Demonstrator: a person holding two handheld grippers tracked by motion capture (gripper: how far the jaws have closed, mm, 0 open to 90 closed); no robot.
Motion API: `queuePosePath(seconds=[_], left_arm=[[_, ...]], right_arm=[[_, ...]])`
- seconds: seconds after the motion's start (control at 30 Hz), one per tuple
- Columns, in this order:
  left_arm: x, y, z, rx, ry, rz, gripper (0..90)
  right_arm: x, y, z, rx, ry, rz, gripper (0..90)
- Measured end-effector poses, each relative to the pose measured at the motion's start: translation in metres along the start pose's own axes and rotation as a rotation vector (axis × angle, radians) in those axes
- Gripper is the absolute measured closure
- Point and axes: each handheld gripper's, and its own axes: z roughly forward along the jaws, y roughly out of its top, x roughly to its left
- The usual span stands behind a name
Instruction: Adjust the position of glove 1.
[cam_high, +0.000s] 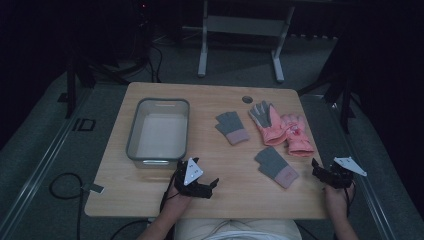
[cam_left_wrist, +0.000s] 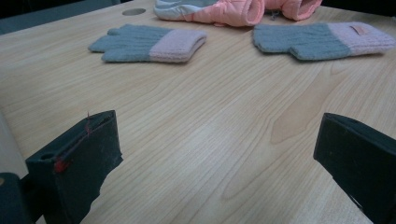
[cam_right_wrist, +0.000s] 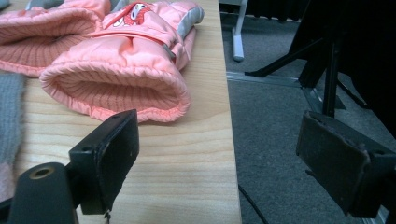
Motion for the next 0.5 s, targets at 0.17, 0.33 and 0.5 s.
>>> queuePosePath(seconds=[0.17,0.33,0.5], left_arm=[[-0.0007,0.0001,0.0001,0.004,0.004,0.007,0.3],[-0.0013,0.0001,-0.0004,0.001,0.012,0.011,0.3],[0.0000,-0.0001,-0.0003,-0.003,0.007,0.001,0.3]], right_arm=[[0.0010,0.0003,0.0006,0.007,-0.003,-0.005,13.0],[0.0011,0.0002,0.0004,0.005,0.000,-0.011,13.1],[0.0028,0.0005,0.0012,0.022,-0.016,-0.024,13.1]])
